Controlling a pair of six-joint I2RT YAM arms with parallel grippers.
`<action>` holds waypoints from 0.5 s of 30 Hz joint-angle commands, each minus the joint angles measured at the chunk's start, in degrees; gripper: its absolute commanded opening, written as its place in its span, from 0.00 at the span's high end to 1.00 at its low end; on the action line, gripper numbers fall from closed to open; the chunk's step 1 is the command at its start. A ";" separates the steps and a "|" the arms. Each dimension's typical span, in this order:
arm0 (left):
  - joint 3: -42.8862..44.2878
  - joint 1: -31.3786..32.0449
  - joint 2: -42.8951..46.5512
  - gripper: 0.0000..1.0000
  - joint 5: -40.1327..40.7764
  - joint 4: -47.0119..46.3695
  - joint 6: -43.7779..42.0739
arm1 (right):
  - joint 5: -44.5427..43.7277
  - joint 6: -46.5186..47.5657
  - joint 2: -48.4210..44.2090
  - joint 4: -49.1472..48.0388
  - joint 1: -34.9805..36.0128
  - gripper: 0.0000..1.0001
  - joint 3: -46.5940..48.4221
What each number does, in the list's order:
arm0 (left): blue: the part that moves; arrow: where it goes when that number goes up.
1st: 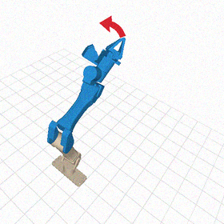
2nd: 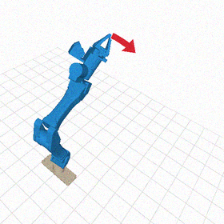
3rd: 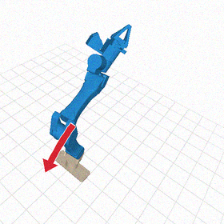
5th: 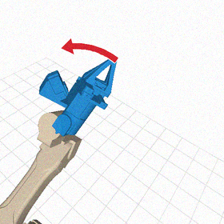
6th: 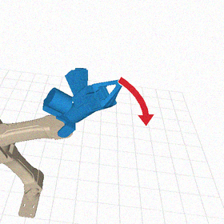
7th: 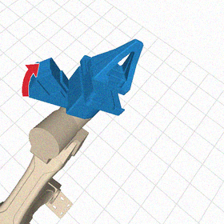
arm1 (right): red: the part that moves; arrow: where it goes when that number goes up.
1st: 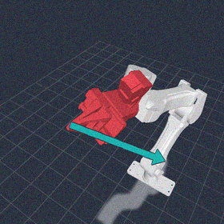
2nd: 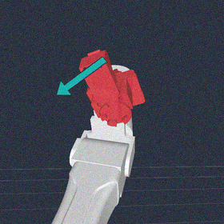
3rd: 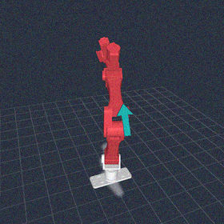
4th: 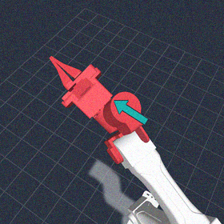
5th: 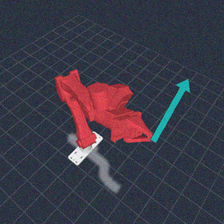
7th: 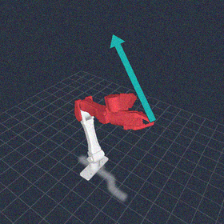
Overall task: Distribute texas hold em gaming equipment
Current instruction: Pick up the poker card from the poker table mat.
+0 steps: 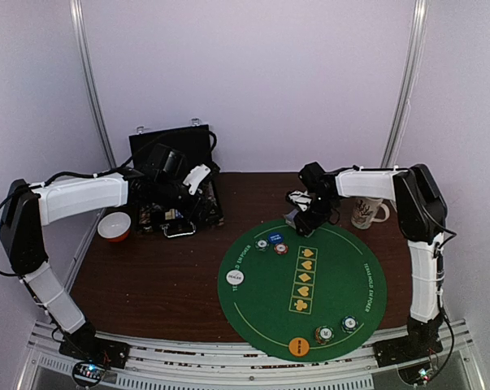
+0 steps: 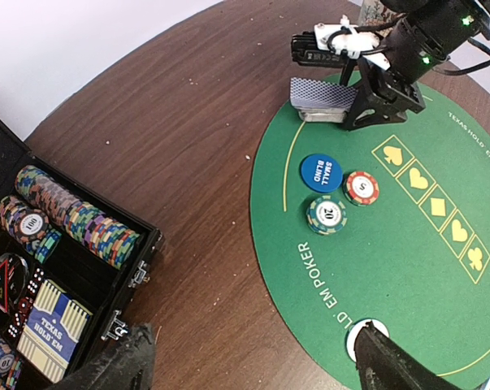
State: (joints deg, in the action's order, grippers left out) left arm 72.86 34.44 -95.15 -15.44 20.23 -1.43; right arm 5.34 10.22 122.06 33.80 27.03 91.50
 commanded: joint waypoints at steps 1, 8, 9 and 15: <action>1.58 -0.64 -0.68 0.12 -0.83 -0.86 -0.16 | -0.42 0.88 -3.38 1.70 0.58 0.51 -1.64; 1.63 -2.15 0.02 0.12 -3.72 -2.22 2.63 | -3.93 4.08 -9.77 2.23 4.15 0.54 -1.04; 1.48 -2.78 0.34 0.13 -4.81 -3.01 3.45 | -4.22 4.41 -10.95 2.28 4.85 0.54 -0.92; 0.87 -5.71 2.85 0.17 -12.60 -7.92 10.82 | -6.62 8.16 -16.45 2.83 14.39 0.55 1.05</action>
State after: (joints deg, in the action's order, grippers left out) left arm 72.86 30.28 -95.13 -21.54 18.00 3.88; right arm 1.34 15.00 109.34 35.51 35.27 90.52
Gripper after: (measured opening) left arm 0.837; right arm 0.500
